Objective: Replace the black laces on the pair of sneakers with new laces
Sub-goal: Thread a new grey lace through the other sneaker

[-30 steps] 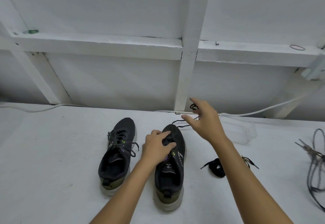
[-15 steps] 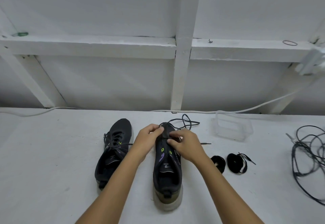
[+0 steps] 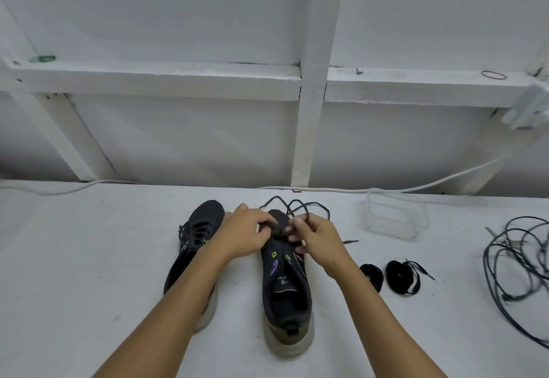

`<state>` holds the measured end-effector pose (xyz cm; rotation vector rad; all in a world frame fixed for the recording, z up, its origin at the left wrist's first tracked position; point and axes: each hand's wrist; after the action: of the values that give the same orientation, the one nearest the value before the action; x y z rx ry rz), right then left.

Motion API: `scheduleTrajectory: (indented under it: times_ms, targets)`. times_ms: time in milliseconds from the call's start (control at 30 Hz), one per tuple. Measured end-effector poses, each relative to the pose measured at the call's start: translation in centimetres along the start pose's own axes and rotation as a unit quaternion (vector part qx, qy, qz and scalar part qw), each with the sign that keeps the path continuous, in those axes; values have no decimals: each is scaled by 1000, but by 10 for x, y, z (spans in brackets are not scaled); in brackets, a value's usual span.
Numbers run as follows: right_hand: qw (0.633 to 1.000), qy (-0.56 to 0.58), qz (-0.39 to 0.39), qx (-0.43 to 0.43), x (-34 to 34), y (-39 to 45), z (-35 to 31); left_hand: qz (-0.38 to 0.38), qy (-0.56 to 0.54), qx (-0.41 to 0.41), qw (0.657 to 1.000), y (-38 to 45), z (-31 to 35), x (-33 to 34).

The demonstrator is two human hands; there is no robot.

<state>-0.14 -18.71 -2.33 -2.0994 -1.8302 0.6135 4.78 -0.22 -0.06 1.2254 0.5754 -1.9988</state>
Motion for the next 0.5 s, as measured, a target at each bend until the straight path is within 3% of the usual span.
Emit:
scheduleTrajectory:
  times_ms: [100,167,233,300,333,400,500]
  targets:
    - [987,109,88,77,-11,5,3,17,59,2,998,-9,-7,-13]
    - [974,96,162,126,-23,9,8,39,75,-1,996,-15,-14,-25]
    - [961,-82,223,139,-33,9,12,64,71,-3,995,-20,-20,-37]
    - [921,-272,265,85,-31,5,12,82,54,4,995,-24,-21,-44]
    - [917,-300,262,23,-27,2,8,88,44,14,995,-24,-19,-46]
    - [935,-285,178,-116,-16,-4,-8,101,25,37,994,-23,-12,-48]
    - [936,-311,-4,-167,6,-12,-32,117,14,70,991,-18,2,-50]
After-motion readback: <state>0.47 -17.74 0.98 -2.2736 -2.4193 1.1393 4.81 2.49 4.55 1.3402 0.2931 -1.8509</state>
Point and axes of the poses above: each hand's wrist, its own y-axis towards the middle knuckle, its own x-axis out of the palm, z = x × y, and after that the axes turned 15 degrees about x, right-handed
